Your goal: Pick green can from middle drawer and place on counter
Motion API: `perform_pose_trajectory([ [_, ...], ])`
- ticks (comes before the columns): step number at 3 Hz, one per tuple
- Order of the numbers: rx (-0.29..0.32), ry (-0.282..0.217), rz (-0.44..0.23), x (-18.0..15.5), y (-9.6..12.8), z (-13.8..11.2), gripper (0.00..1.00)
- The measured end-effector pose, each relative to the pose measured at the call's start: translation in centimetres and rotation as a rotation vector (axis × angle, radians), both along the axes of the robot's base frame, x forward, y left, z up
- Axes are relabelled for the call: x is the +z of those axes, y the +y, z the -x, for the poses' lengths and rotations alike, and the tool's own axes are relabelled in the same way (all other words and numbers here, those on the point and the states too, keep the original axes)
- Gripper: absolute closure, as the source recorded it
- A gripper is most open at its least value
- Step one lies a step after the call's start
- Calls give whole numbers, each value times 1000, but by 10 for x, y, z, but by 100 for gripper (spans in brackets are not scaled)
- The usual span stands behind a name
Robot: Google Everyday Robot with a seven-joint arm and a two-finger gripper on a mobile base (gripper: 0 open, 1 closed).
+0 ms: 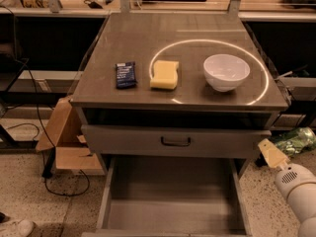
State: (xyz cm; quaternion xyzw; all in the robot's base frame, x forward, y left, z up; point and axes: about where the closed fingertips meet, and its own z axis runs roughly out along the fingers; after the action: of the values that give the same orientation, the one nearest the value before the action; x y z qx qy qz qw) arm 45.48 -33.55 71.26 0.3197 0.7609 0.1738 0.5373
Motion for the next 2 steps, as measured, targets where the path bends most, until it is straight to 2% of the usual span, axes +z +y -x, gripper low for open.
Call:
perform_pose_trajectory([
  [1,0,0,0,0,0,0,100],
  [2,0,-48,51,17,-5,-11,100],
])
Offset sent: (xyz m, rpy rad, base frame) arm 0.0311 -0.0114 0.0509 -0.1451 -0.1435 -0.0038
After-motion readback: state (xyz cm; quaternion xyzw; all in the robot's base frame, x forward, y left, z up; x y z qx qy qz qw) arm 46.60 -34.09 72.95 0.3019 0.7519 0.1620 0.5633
